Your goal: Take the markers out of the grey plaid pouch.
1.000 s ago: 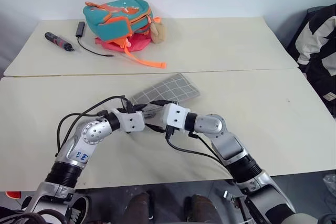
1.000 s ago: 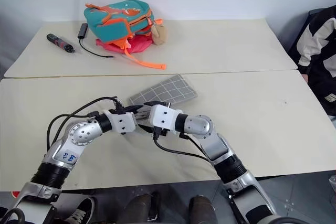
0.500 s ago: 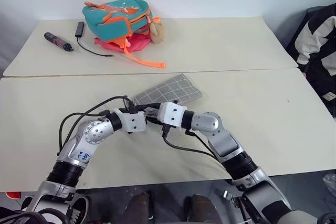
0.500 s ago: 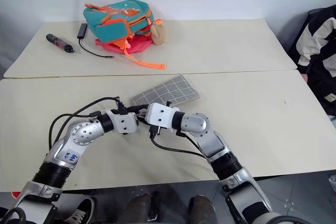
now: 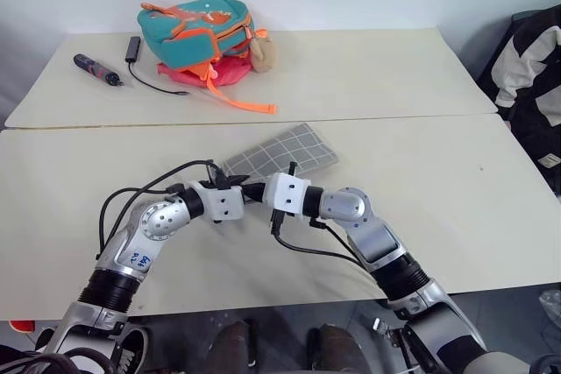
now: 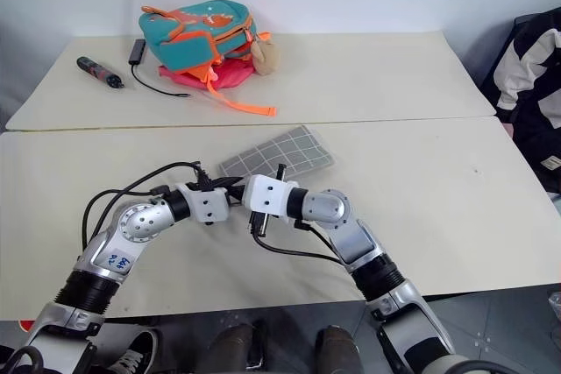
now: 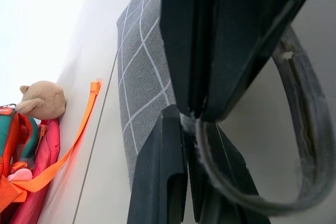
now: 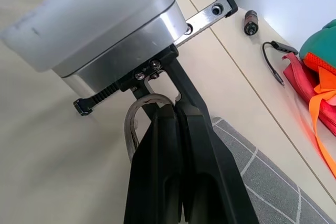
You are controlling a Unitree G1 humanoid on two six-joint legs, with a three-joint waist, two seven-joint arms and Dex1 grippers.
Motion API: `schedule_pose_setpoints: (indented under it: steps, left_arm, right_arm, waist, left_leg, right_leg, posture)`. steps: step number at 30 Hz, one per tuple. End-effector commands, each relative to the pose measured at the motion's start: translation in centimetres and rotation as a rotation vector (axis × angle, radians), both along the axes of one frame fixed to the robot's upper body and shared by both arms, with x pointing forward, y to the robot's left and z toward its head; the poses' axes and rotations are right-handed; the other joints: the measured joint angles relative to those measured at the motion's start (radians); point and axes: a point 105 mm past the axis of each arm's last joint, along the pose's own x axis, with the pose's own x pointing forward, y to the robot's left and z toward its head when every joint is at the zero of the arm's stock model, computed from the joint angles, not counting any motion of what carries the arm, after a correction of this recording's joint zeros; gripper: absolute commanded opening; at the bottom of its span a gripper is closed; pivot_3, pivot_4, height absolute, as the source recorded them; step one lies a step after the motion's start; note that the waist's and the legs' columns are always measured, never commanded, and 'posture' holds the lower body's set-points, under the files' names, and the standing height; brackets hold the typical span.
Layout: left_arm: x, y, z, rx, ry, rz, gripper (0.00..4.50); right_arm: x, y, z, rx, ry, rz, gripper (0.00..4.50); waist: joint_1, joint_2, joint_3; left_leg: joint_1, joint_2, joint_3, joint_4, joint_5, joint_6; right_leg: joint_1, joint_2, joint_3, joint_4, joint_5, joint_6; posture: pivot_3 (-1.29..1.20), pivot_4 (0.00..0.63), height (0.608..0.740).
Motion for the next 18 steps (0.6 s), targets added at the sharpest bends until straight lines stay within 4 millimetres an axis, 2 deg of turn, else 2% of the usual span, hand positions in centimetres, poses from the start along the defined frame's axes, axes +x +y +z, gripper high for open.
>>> schedule_pose_setpoints:
  steps: [1,7,12,18]
  left_arm:
    - [-0.4,-0.6,-0.2,0.009,0.006,-0.027,0.00]
    - [-0.4,-0.3,-0.2,0.010,0.007,-0.019,0.00]
    - [-0.4,-0.3,-0.2,0.011,0.005,-0.020,0.00]
    - [-0.3,-0.1,-0.1,0.015,-0.001,-0.014,0.00]
  right_arm:
    - [0.1,-0.9,1.3,0.043,-0.028,-0.019,0.04]
    - [0.7,-3.5,0.8,0.015,0.005,-0.060,0.04]
    - [0.9,-4.6,0.7,0.016,0.024,-0.086,0.04]
    - [1.2,-6.9,0.5,-0.005,0.043,-0.114,0.04]
  waist:
    - [0.000,0.000,0.000]
    - [0.000,0.000,0.000]
    - [-0.001,0.000,0.000]
    - [0.000,0.000,0.000]
  left_leg:
    - [0.000,0.000,0.000,0.000,0.000,0.000]
    - [0.000,0.000,0.000,0.000,0.000,0.000]
    - [0.000,0.001,0.000,0.000,0.000,0.000]
    - [0.000,0.001,0.000,0.000,0.000,0.000]
  right_leg:
    - [0.000,0.000,0.000,0.000,0.000,0.000]
    - [0.000,0.000,0.000,0.000,0.000,0.000]
    - [0.001,0.001,0.000,-0.002,0.000,0.000]
    - [0.003,0.001,-0.001,-0.005,0.000,0.000]
  posture:
    - [0.00,0.150,0.740]
    - [0.00,0.150,0.740]
    - [0.00,0.150,0.740]
    - [0.00,0.150,0.740]
